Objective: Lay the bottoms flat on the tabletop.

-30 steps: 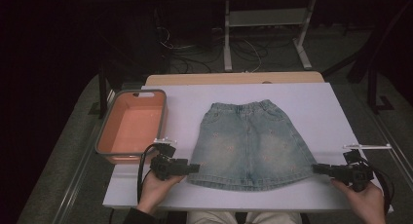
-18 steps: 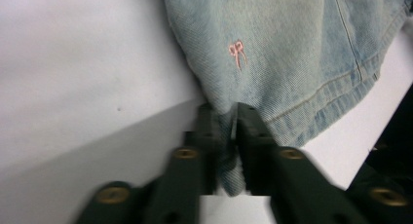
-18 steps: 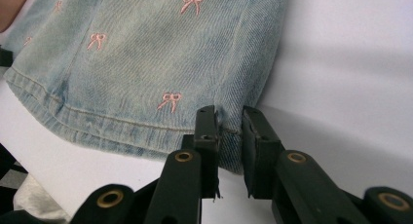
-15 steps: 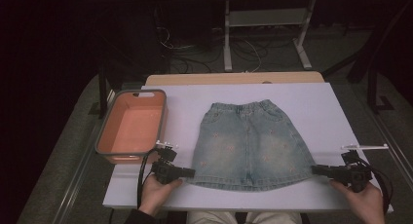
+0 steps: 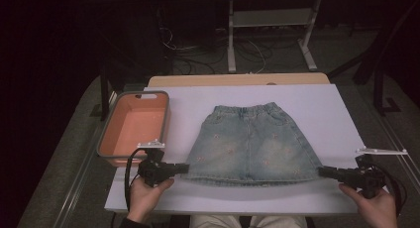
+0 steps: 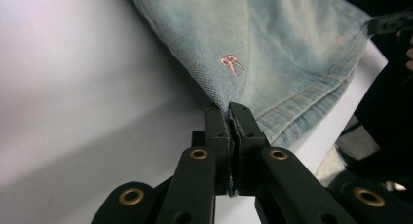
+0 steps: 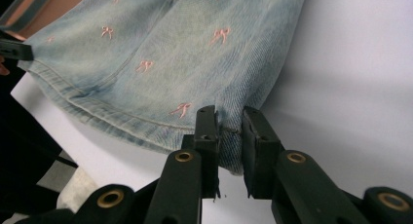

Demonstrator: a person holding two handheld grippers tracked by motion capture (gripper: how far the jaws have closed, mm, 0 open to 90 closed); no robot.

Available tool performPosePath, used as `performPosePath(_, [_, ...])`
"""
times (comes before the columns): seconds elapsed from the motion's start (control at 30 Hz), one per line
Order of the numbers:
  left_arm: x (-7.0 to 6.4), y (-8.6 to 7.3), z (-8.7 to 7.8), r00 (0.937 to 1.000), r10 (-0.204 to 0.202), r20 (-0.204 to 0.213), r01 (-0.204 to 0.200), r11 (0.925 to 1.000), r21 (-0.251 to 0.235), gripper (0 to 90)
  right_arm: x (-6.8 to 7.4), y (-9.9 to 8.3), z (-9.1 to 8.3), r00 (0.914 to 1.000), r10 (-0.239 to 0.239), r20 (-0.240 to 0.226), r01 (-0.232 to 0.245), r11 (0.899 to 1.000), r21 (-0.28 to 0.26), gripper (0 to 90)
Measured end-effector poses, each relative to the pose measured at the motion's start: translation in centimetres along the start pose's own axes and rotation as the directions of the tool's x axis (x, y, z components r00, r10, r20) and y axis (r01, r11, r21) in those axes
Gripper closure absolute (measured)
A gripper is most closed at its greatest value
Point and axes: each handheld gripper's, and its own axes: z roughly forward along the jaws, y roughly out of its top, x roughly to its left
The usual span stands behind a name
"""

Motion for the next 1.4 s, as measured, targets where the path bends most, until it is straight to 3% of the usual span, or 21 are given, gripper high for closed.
performPosePath(0.1, [0.3,-0.1,0.5,1.0,-0.007,-0.006,0.007,0.9993,0.036,87.6,-0.1,-0.4,0.5,0.9999,0.001,0.014,-0.002,0.999,0.038,77.9])
performPosePath(0.33, [0.9,-0.5,1.3,0.9998,-0.019,-0.011,0.02,0.9963,0.084,87.5,-0.3,-0.5,0.8,0.9999,0.001,0.017,-0.002,0.998,0.065,77.9])
performPosePath(0.53, [0.8,-0.7,1.9,0.9993,0.006,-0.036,-0.001,0.9912,0.133,87.2,-0.4,-0.8,1.2,0.9997,0.002,0.026,-0.005,0.996,0.093,77.8])
performPosePath(0.67, [0.6,-0.8,2.2,0.9984,0.018,-0.053,-0.011,0.99,0.141,86.5,-0.5,-1.1,1.7,0.9991,0.001,0.042,-0.007,0.991,0.134,77.7])
performPosePath(0.83, [0.4,-0.8,2.0,0.9982,0.023,-0.056,-0.016,0.9921,0.124,81.2,-0.5,-1.0,1.7,0.9993,-0.006,0.038,0.001,0.992,0.129,75.4])
performPosePath(1.0, [-0.2,-0.7,2.1,0.9969,0.046,-0.064,-0.039,0.9933,0.109,70.1,-0.3,-0.8,1.5,0.999,-0.017,0.04,0.012,0.994,0.112,68.9])
performPosePath(1.13, [-0.5,-0.7,2.0,0.9961,0.061,-0.064,-0.056,0.9956,0.075,59.8,-0.1,-0.5,1.4,0.9971,-0.039,0.066,0.033,0.996,0.084,62.5])
performPosePath(1.4, [-0.5,-0.2,1.4,0.9961,0.062,-0.062,-0.062,0.998,0.01,47.2,0.0,0.4,0.9,0.997,-0.063,0.043,0.062,0.997,0.042,54.9])
